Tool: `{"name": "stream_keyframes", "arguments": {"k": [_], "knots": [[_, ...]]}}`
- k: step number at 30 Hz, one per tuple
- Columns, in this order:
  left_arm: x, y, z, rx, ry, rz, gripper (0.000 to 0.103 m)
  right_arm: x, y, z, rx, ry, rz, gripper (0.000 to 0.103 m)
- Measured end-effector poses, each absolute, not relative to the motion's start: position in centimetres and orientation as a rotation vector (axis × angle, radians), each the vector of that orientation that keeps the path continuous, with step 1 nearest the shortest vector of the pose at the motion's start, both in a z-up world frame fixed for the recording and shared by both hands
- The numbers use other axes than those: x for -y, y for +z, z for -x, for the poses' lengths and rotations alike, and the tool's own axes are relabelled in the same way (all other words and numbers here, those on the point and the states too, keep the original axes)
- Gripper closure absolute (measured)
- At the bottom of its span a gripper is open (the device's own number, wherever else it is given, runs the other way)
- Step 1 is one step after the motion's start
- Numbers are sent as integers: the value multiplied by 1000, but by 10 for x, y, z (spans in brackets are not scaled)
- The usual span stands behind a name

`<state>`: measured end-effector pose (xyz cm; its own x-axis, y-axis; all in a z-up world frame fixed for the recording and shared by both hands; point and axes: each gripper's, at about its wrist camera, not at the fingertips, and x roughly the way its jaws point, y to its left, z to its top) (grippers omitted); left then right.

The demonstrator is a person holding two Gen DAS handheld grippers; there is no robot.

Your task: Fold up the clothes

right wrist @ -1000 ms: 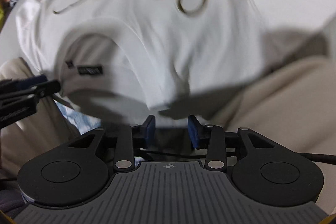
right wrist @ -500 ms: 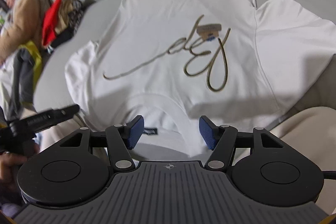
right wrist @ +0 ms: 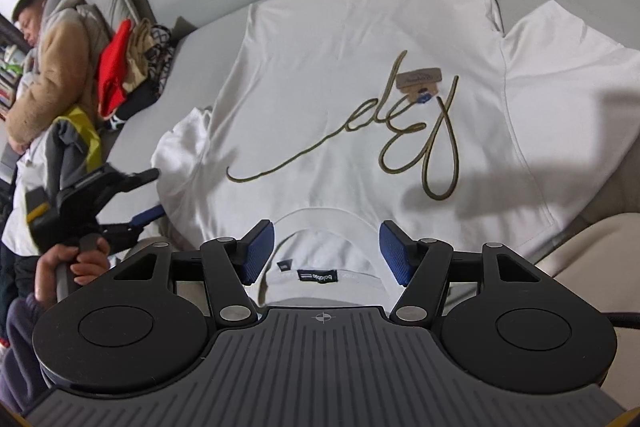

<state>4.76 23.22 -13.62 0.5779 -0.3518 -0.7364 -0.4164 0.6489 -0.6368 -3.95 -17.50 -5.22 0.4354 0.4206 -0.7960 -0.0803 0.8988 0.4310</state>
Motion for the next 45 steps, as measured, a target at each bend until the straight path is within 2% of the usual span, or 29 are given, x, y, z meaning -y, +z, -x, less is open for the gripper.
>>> {"name": "stream_keyframes", "arguments": {"k": [5, 6, 7, 12, 17, 19, 22, 26, 27, 29, 30, 33, 35, 36, 39, 42, 45], "knots": [[-238, -158, -45, -946, 3, 1146, 40, 179, -53, 42, -1076, 316, -366, 39], [-242, -162, -39, -905, -1, 1209, 45, 180, -54, 42, -1078, 313, -372, 39], [-247, -168, -31, -864, -2, 1280, 54, 181, -55, 42, -1079, 310, -376, 39], [-266, -190, 3, -628, -11, 1539, 55, 187, -60, 39, -1091, 301, -382, 39], [-274, -175, 9, -434, -87, 1512, 57, 186, -71, 33, -1119, 282, -359, 39], [-276, -170, 7, -463, -69, 1467, 55, 185, -74, 32, -1129, 280, -355, 39], [-276, -176, 3, -648, 69, 1412, 55, 186, -79, 31, -1147, 271, -354, 39], [-270, -195, 7, -595, 50, 1531, 56, 186, -83, 30, -1157, 263, -345, 38], [-269, -198, 6, -572, 40, 1555, 58, 185, -84, 29, -1160, 262, -342, 38], [-267, -201, 4, -498, 48, 1563, 72, 184, -86, 28, -1169, 263, -335, 38], [-267, -195, 6, -469, 71, 1527, 82, 183, -87, 28, -1170, 263, -330, 38], [-265, -159, 16, -386, 125, 1299, 86, 184, -91, 28, -1172, 256, -311, 38], [-264, -141, 22, -374, 159, 1132, 86, 187, -96, 28, -1184, 237, -311, 38], [-264, -136, 23, -385, 184, 1067, 81, 189, -99, 28, -1190, 228, -311, 38], [-274, -147, 23, -508, 216, 1075, 60, 191, -101, 27, -1197, 224, -318, 38], [-287, -162, 27, -581, 274, 1164, 58, 192, -103, 27, -1202, 225, -326, 38], [-294, -170, 27, -564, 285, 1235, 54, 193, -102, 28, -1201, 229, -327, 37]]}}
